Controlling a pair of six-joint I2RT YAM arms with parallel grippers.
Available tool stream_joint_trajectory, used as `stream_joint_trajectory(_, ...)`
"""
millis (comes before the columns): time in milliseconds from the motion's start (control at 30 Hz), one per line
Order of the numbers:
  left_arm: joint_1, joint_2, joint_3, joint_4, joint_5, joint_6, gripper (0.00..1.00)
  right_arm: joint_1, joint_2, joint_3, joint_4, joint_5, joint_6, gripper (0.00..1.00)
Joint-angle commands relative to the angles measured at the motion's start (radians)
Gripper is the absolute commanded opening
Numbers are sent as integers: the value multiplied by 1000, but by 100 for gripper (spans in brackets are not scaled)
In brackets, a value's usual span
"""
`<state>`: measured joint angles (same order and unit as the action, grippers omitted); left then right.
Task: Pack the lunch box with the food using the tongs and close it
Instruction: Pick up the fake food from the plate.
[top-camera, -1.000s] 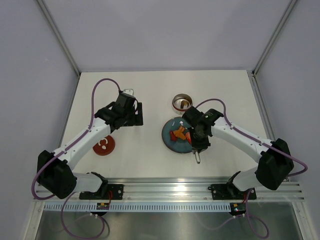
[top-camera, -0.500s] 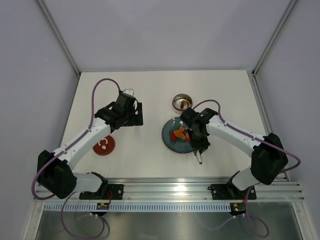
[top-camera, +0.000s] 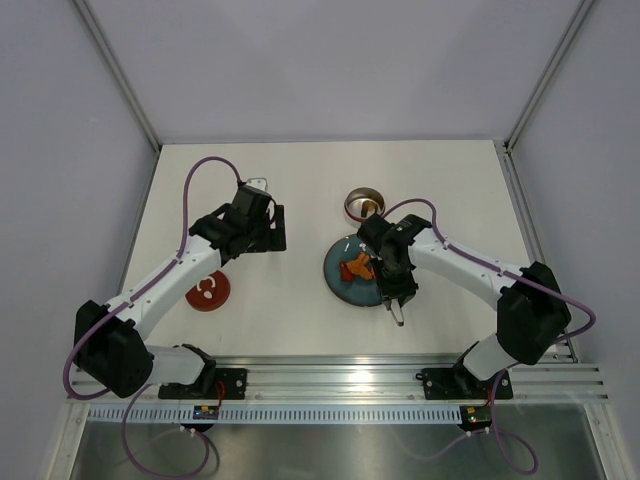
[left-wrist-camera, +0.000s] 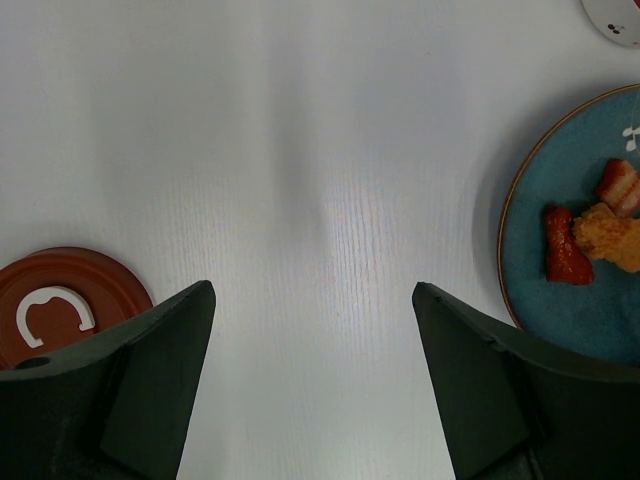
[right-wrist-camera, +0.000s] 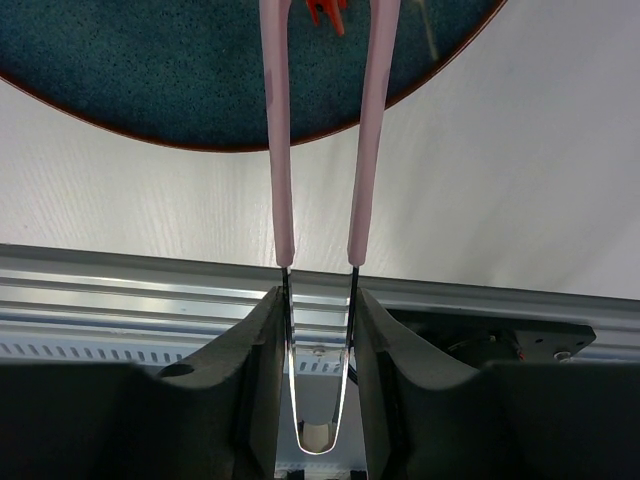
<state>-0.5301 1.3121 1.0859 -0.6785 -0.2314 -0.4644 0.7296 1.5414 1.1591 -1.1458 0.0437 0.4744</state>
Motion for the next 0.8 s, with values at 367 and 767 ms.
stream_joint_trajectory(367,4,-1,12,33,-26,-3,84,4,43,31,27,8,-25,38)
stream_joint_trajectory(767,2,12,20,31,-31,-5,84,5,80,31,47,21,-39,42)
